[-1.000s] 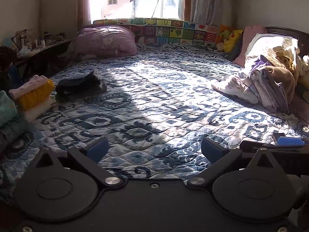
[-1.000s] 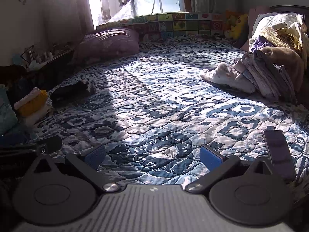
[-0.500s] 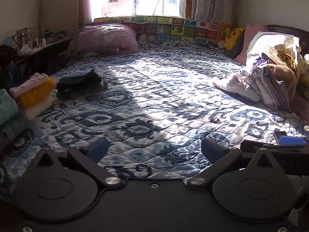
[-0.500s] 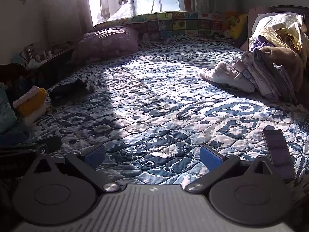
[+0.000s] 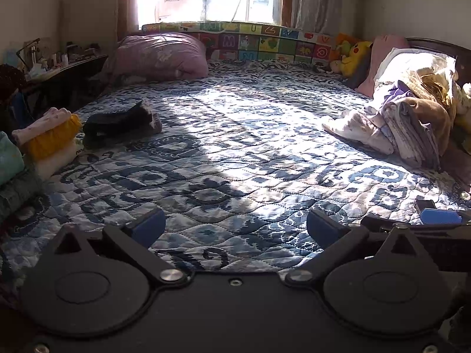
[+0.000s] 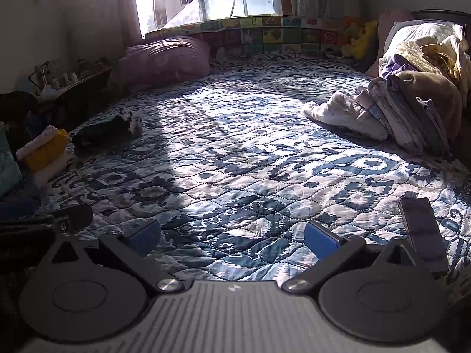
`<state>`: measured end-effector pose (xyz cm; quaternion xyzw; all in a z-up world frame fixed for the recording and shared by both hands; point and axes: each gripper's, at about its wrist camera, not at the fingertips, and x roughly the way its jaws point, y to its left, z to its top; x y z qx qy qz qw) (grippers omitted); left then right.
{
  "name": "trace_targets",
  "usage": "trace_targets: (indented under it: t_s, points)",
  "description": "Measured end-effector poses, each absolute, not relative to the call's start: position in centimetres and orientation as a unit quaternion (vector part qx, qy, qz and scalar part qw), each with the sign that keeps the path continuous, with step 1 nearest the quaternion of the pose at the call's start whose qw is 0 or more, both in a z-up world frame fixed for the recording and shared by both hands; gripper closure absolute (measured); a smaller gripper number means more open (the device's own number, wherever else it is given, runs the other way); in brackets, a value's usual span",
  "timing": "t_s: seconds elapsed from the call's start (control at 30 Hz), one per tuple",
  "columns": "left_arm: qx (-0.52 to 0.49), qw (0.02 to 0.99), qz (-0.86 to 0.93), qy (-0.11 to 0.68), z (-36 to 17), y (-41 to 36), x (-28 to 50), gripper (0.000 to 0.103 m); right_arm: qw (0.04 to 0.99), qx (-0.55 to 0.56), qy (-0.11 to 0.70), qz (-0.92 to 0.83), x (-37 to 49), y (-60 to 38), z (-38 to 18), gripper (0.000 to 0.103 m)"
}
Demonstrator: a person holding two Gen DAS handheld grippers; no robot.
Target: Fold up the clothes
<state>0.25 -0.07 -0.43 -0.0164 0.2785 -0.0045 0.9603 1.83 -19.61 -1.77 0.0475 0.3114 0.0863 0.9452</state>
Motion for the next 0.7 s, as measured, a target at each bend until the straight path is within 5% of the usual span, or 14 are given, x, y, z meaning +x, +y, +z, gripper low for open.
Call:
trace_targets:
  t_s: [0.7]
  points:
    - [-0.019,0.958,-0.001,0.287,-1.03,-0.24,0.72,0.000,0.944,0.051,0.314,0.087,2.24,-19.63,-2.51,0.000]
